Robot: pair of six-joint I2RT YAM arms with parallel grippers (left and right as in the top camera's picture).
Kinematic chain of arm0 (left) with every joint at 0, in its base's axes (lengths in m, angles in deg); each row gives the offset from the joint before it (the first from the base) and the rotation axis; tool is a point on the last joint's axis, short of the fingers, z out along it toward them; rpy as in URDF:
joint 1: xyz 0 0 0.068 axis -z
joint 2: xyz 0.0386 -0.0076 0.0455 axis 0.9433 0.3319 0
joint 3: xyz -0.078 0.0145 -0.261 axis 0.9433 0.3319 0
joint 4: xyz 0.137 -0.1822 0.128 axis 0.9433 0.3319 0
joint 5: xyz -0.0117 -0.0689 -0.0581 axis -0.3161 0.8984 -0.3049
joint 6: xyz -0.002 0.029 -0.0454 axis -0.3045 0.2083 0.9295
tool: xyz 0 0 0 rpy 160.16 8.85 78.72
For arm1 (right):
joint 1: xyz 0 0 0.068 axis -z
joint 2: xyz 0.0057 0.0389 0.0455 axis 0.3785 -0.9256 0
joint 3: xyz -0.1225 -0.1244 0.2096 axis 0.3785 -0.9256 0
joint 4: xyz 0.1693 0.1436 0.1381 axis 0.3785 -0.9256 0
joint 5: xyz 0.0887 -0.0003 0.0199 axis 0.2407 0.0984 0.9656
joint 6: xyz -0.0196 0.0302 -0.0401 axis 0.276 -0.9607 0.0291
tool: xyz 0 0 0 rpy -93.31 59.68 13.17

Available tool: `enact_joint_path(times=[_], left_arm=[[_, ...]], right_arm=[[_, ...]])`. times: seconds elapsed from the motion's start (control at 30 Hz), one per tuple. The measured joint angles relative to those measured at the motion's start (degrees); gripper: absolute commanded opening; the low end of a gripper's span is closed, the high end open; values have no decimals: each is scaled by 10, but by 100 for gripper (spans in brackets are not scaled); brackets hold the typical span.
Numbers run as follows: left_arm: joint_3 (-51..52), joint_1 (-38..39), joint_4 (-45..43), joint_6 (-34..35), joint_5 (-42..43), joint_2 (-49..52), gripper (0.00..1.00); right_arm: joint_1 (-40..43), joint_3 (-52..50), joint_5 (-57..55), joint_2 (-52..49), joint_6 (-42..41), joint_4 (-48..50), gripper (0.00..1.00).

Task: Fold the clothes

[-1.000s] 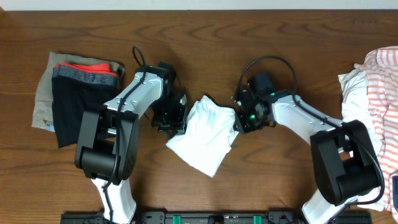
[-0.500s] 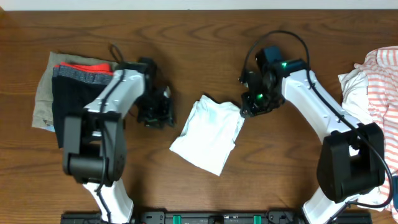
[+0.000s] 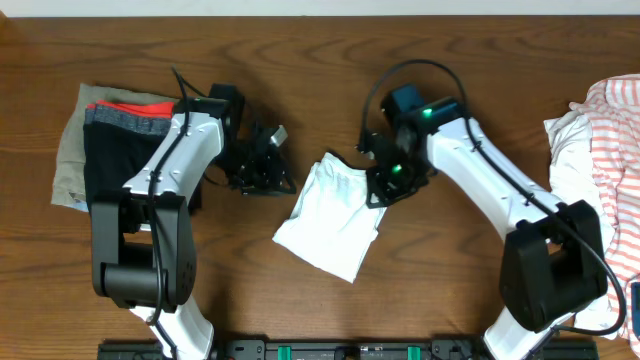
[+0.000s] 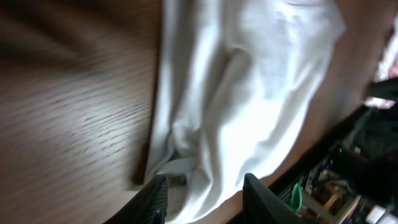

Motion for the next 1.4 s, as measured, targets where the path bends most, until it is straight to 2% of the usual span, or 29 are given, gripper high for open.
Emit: enact_joint_path(times=[0.17,0.4,0.83,1.2,1.4], left_arm=[[0,3,-14,-60,14,0,42],[0,6,-44,-92,-14,0,50],[0,73,-55,-96,-30,23,51],[21,91,-108,-94,-90,24,66],[37,91,-125,-79,-98,33,69]], right_arm=[[-31,-15,-3,0,-7,41,28],[-40,-63,-9,-5,-23,80,28],[-40,-104,-13,-52,-34,109,30],[-40,-104,-13,-52,-34,106,30],[-40,-104,-13,-52,-34,96,29]])
